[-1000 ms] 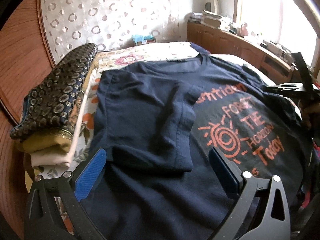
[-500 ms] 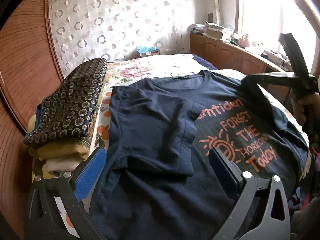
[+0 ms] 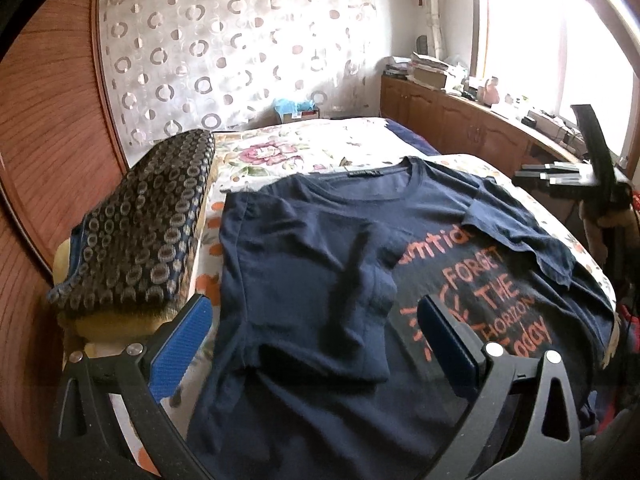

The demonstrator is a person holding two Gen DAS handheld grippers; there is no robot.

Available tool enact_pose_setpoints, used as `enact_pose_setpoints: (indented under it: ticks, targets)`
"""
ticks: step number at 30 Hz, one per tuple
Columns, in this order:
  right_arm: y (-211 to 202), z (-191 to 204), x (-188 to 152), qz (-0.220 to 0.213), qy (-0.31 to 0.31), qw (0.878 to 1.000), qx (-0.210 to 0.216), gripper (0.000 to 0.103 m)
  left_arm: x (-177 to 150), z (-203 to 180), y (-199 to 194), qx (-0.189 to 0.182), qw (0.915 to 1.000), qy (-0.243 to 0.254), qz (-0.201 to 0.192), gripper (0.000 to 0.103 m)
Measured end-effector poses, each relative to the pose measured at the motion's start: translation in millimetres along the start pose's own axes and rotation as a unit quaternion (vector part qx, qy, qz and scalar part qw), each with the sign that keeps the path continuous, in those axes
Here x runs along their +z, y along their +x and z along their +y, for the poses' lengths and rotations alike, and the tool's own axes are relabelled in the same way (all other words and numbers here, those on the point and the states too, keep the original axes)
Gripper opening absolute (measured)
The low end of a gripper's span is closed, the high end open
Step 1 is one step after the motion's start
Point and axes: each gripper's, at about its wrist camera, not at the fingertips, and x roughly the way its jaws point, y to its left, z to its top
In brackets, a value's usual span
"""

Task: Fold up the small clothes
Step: 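Move the left gripper to the shirt near the collar and grasp it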

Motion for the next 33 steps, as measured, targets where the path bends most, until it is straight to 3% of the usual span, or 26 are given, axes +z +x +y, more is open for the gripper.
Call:
enact_pose_setpoints:
  ticks: [6, 8, 10, 12, 18, 25, 29, 33]
  targets:
    - [41, -7, -10, 0.039, -0.006, 0.999, -0.008, 0.053, 25, 10, 20, -0.002, 1.0, 0.001, 0.009, 0.1]
    - [54, -9, -9, 0.049, -0.009, 0.999, -0.012, 0.053, 36, 14, 30, 0.0, 0.9999, 0.0, 0.015, 0.092]
    - [67, -8, -11, 0.066, -0.016, 0.997, -0.034, 0.053, 43, 18, 41, -0.003, 0.9996, -0.002, 0.028, 0.07]
    - [69, -6, -9, 0.059, -0.02, 0.997, -0.035, 0.053, 53, 24, 57, -0.002, 0.9989, -0.007, 0.046, 0.059]
    - [75, -9, -4, 0.055, -0.005, 0.998, -0.015, 0.053, 80, 39, 101, 0.023, 0.9962, -0.014, 0.083, 0.059]
    - [62, -21, -16, 0.052, -0.005, 0.999, -0.015, 0.054, 104, 45, 149, 0.066, 0.9889, 0.014, 0.132, 0.058]
    - [57, -24, -18, 0.051, -0.003, 0.999, -0.013, 0.054, 112, 50, 177, 0.084, 0.9807, 0.035, 0.173, 0.044]
    - [57, -25, -18, 0.05, -0.001, 0.999, -0.012, 0.054, 116, 56, 197, 0.104, 0.972, 0.05, 0.205, 0.042]
